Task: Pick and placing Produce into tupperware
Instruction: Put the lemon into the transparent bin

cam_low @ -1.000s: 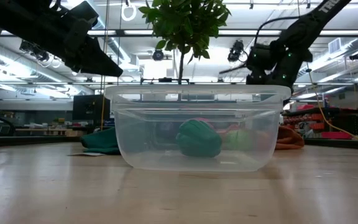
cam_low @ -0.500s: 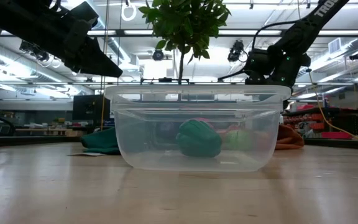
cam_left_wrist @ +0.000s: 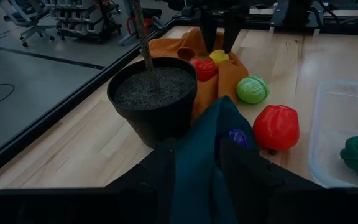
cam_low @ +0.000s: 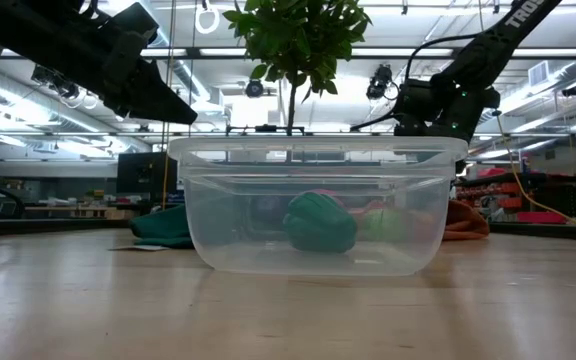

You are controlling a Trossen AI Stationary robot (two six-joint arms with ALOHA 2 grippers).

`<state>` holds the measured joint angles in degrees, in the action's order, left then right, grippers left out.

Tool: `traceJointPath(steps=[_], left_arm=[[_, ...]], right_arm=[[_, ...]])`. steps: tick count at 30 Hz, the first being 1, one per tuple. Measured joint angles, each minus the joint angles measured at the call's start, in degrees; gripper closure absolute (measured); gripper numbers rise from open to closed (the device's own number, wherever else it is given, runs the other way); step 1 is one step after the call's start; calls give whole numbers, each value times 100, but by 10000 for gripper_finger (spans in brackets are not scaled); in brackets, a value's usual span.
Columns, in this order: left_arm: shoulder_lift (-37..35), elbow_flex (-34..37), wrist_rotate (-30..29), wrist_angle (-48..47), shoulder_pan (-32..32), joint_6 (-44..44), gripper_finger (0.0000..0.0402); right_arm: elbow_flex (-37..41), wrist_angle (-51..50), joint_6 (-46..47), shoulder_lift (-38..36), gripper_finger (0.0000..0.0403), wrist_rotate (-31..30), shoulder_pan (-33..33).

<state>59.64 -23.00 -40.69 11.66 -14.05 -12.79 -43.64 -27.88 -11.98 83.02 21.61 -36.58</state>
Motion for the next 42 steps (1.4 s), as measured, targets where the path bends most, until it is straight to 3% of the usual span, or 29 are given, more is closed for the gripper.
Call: traceJointPath(steps=[32, 42], left_arm=[[0, 0, 2, 6, 0, -3, 271], [0, 0, 1, 4, 0, 0, 271]], right_arm=[[-2, -28, 419, 63, 230, -18, 1], [-28, 179, 338, 488, 234, -42, 254]])
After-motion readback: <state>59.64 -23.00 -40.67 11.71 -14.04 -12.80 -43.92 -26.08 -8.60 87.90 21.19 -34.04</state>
